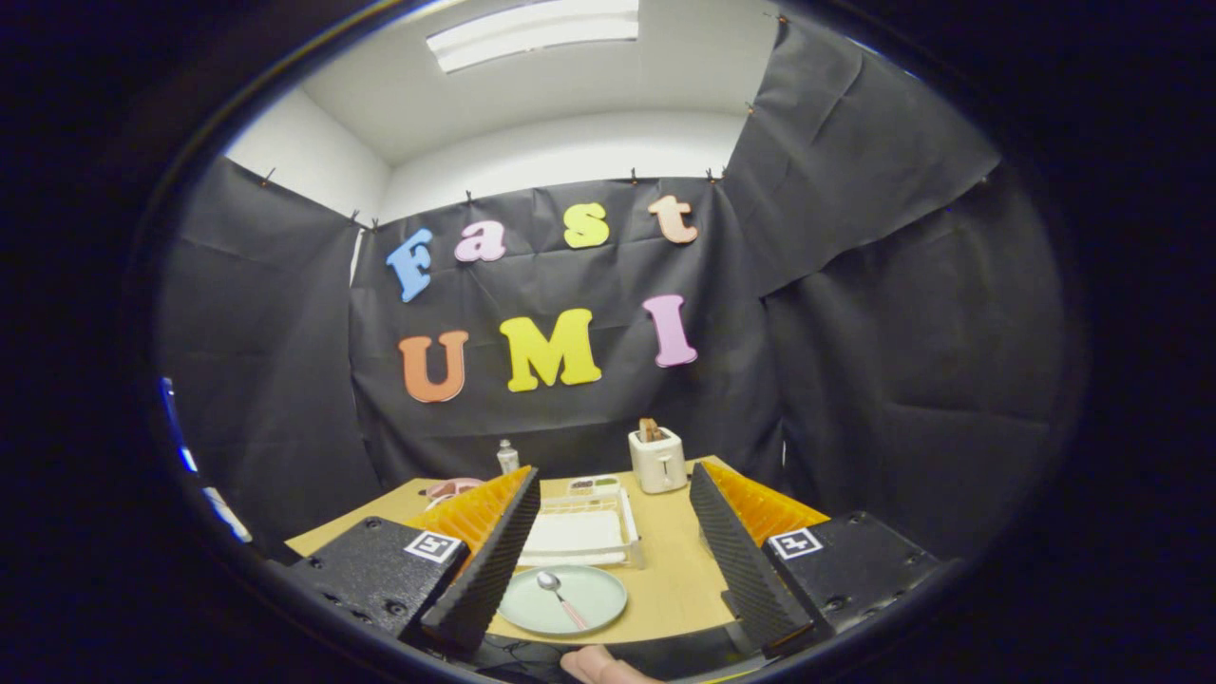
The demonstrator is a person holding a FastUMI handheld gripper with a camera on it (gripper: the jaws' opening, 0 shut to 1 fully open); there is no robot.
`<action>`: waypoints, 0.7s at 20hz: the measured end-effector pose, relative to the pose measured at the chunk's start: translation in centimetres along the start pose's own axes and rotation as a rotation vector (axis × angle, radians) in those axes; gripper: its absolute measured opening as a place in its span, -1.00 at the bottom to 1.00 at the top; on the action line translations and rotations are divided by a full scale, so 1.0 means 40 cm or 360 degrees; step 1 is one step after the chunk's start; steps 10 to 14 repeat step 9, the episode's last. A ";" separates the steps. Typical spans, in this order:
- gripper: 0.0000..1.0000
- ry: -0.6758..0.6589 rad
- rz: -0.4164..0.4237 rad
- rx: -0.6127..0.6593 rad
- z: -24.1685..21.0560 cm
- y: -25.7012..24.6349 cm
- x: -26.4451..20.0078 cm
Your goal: Take the plate from the dish rack, then take the spoon from the basket and place it into the plate.
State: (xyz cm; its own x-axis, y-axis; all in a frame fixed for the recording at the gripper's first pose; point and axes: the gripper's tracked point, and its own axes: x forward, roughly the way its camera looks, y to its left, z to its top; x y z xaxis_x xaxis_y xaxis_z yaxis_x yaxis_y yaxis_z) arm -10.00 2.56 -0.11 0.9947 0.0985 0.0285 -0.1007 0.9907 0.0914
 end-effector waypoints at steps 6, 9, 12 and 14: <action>1.00 -0.0010 -0.0003 -0.0066 -0.008 0.017 0.001; 1.00 -0.0012 0.0006 -0.0067 -0.006 0.020 0.001; 1.00 -0.0012 0.0006 -0.0067 -0.006 0.020 0.001; 1.00 -0.0012 0.0006 -0.0067 -0.006 0.020 0.001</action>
